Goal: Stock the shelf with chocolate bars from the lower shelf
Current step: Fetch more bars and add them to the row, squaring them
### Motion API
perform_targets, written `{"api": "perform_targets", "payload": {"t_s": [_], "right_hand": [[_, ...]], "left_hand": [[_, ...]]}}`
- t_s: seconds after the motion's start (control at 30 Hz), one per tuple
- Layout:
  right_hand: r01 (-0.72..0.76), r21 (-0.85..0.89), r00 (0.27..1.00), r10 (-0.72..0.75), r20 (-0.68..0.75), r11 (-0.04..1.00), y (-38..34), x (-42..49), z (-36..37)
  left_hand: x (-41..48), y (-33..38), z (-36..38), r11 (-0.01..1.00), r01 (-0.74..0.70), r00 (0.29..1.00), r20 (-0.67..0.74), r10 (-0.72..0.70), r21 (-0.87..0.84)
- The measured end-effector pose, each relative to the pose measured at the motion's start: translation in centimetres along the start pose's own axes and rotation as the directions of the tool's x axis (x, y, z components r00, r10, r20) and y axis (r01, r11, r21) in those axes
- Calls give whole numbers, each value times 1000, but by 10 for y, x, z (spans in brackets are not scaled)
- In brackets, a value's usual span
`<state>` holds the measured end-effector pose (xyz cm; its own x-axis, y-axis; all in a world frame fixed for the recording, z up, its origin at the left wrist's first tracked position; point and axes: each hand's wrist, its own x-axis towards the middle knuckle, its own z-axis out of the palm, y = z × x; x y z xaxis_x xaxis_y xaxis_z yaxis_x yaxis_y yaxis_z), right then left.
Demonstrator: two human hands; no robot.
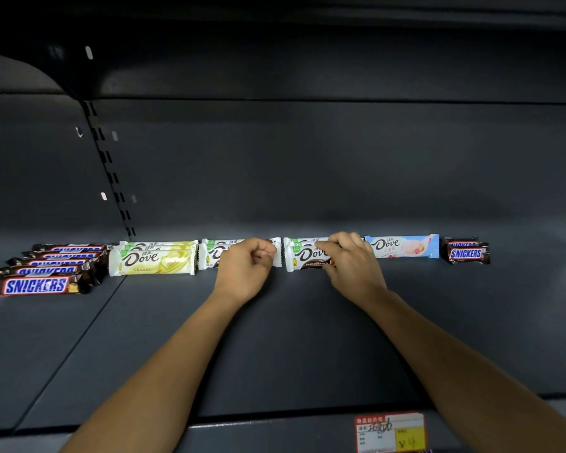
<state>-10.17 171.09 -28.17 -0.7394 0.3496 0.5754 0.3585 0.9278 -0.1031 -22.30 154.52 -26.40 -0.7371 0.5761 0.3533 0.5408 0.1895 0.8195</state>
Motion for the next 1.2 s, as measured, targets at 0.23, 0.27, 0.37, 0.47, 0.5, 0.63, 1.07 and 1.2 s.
{"api": "perform_targets", "payload": {"t_s": [0.23,0.27,0.37,0.47,0.5,0.63,1.07,1.2], "right_hand": [[-17,59,999,15,38,998,0,0,-3],[-20,67,999,18,32,998,0,0,-5],[-49,105,998,52,-30,993,0,-1,-12],[-55,100,998,58,-21,993,-1,-3,-23],[-50,85,999,49,16,995,-1,-5,-28],[-38,25,985,33,169,999,-3,-18,-47],[47,59,971,-59,231,997,-9,-121,-129],[80,165,995,-89,46,983,-10,-162,-137]], "left_hand": [[-4,1,-1,1000,4,1000,15,-5,25],[-4,1,-1,999,1,1000,17,-1,36],[-7,3,-2,997,-7,1000,6,6,80],[-10,11,-5,974,-43,999,22,39,221],[-11,15,-5,954,-62,998,33,54,292],[-23,40,-2,869,-109,994,48,98,482],[-134,121,42,634,-246,969,179,170,733],[-176,126,48,663,-303,946,136,293,684]]}}
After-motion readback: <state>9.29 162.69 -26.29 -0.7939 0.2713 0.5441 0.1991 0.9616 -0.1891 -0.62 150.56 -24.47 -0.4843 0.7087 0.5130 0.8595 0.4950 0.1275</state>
